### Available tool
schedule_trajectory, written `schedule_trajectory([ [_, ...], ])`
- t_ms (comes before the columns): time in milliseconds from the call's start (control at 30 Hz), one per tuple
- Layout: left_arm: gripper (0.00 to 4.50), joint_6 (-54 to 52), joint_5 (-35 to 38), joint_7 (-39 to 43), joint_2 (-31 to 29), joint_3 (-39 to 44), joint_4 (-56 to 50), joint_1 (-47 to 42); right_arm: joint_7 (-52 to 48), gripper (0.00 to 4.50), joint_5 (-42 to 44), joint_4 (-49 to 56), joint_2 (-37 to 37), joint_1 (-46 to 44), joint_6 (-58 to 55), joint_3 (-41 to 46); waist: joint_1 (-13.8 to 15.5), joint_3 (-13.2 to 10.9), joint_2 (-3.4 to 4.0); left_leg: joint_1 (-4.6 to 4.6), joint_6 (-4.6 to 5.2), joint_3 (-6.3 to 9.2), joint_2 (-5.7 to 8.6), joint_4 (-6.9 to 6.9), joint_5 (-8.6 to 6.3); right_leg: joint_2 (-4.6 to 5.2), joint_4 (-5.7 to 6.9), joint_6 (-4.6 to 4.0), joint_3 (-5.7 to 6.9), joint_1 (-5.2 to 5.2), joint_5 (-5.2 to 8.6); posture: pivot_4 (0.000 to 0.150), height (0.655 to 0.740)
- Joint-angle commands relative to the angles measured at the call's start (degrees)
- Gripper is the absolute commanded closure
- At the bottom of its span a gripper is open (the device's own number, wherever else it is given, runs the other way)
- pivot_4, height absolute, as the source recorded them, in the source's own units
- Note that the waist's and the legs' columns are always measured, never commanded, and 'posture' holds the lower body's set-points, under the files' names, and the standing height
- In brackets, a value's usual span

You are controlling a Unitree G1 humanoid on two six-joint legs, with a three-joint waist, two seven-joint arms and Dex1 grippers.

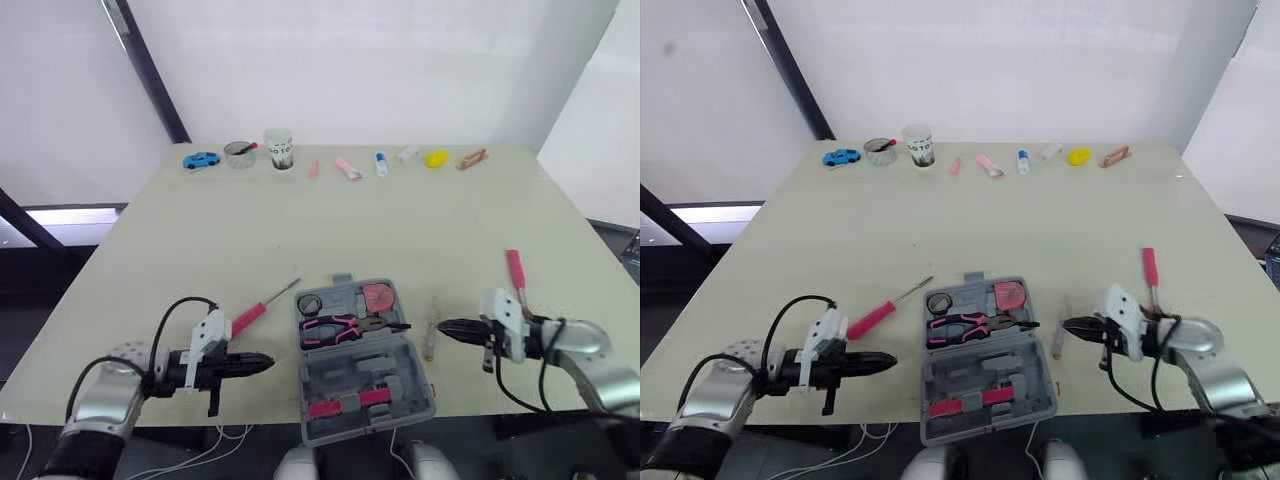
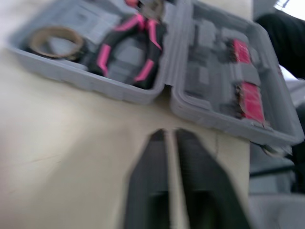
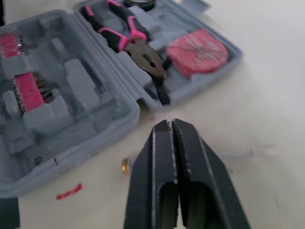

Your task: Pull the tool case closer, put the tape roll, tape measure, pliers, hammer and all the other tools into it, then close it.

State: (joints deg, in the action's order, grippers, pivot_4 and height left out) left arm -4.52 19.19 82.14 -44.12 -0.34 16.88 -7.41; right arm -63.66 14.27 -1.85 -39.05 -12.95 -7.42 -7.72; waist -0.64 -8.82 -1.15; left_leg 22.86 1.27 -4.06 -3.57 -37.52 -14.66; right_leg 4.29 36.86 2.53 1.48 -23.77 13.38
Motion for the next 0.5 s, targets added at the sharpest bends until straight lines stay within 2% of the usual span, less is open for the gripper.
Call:
schedule_trajectory([
  [33,4.45,1.5,-1.5,1.8,-0.1,-1.3,3.1,-3.1,-2.0,4.50,-2.9,-2.9,0.7,-3.8,3.1,-2.7,0.0,0.0,0.00,0.03,0.00,0.00,0.00,0.00,0.00,-0.01,0.01,0.00,0.00,-0.02,0.00,0.150,0.7400],
  [500,4.45,1.9,-4.7,4.0,3.4,-6.6,9.5,-10.5,-5.0,4.50,-11.6,-15.1,4.5,-12.8,12.0,-10.4,0.0,0.0,-0.01,0.05,-0.01,-0.04,-0.01,-0.04,0.01,-0.07,0.05,0.02,0.00,-0.02,-0.01,0.150,0.7400],
])
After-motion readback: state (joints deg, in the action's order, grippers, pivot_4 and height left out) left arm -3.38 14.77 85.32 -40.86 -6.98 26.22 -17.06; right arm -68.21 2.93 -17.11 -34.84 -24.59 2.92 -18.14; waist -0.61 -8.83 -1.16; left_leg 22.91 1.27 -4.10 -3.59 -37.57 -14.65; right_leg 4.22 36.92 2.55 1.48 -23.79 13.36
